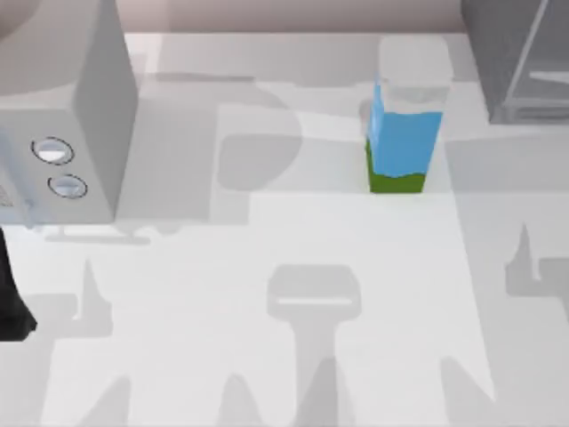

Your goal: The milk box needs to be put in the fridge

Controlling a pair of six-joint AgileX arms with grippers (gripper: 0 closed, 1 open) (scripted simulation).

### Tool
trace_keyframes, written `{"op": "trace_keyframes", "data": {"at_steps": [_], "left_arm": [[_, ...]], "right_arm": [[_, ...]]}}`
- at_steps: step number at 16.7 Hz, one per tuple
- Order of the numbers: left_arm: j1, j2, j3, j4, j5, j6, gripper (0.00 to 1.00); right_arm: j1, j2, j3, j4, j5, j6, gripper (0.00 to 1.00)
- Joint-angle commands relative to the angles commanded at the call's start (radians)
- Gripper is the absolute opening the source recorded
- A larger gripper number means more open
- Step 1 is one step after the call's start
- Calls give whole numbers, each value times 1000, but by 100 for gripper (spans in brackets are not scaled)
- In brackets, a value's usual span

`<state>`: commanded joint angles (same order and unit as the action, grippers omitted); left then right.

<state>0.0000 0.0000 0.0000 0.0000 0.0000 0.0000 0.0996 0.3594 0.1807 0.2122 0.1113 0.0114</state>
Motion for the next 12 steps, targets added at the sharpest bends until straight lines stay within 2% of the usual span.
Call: {"op": "trace_keyframes", "data": {"at_steps": [12], "left_arm": [[0,0,0,0,0,0,100]], "right_arm": [[309,1153,420,514,312,102,100]]}}
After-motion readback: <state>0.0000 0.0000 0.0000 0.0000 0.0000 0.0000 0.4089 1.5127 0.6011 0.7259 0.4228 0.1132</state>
